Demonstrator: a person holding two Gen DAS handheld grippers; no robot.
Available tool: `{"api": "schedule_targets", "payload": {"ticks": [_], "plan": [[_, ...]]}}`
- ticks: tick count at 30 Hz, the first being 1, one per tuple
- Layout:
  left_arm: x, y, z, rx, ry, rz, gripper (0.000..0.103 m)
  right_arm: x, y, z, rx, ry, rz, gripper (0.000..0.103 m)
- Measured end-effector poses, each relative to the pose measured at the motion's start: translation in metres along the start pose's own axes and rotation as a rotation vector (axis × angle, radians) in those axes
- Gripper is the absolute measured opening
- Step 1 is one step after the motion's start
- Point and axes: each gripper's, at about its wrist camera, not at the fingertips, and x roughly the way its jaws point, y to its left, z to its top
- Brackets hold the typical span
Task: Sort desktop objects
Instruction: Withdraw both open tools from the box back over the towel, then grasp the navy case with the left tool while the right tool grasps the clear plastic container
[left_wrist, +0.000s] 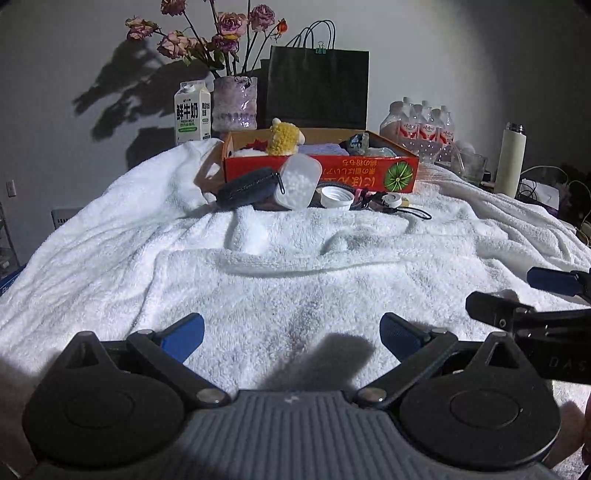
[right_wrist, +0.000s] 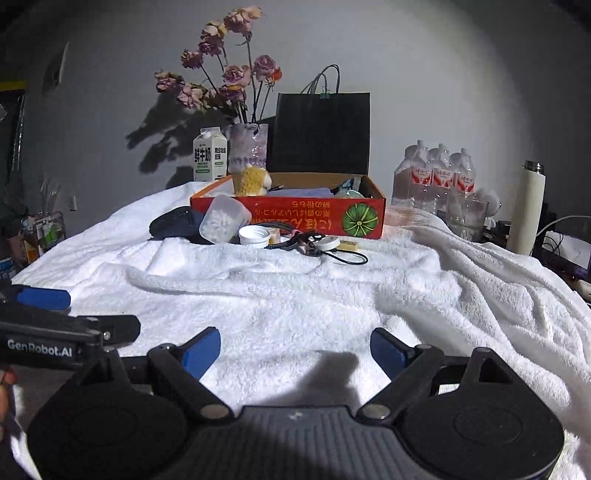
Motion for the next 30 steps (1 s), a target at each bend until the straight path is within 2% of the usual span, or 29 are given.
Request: {"api": "schedule_targets", "payload": {"ticks": [4,10,15,18,21,22,24,26,28,30], "plan": [[-0.001,0.005,0.006,-0.015,-0.004,0.001,0.103,0.003,-0.005,0.003,0.021,0.022,0.007,0.088],[0.007,0.018,0.041,0.015,-0.053,-0.02,0.103,0.012,-0.013,0.022,0.091,0.042,0.077,0.087],[0.042,0.026,0.073,0.12,-0.071,-0.046,0.103,0.031,-0.013,0.049,0.118,0.028,0.136,0.086],[0.069,0.029,0.092,0.194,-0.089,-0.094,0.103,0.063,-0.005,0.087,0.087,0.002,0.172,0.086],[0.101,0.034,0.105,0.241,-0.049,-0.118,0.103,0.097,0.002,0.117,0.087,0.005,0.215,0.086],[0.11,0.038,0.108,0.244,-0.041,-0.127,0.103,0.097,0.002,0.117,0.087,0.005,0.215,0.086],[0.121,0.047,0.112,0.227,-0.025,-0.143,0.097,0.137,0.009,0.14,0.136,0.042,0.294,0.086],[0.13,0.057,0.115,0.221,-0.01,-0.198,0.09,0.166,0.016,0.15,0.165,0.078,0.347,0.086],[0.136,0.067,0.116,0.186,0.008,-0.227,0.08,0.196,0.022,0.156,0.191,0.141,0.357,0.085],[0.137,0.078,0.119,0.149,0.012,-0.247,0.074,0.219,0.028,0.159,0.205,0.196,0.352,0.076]]}}
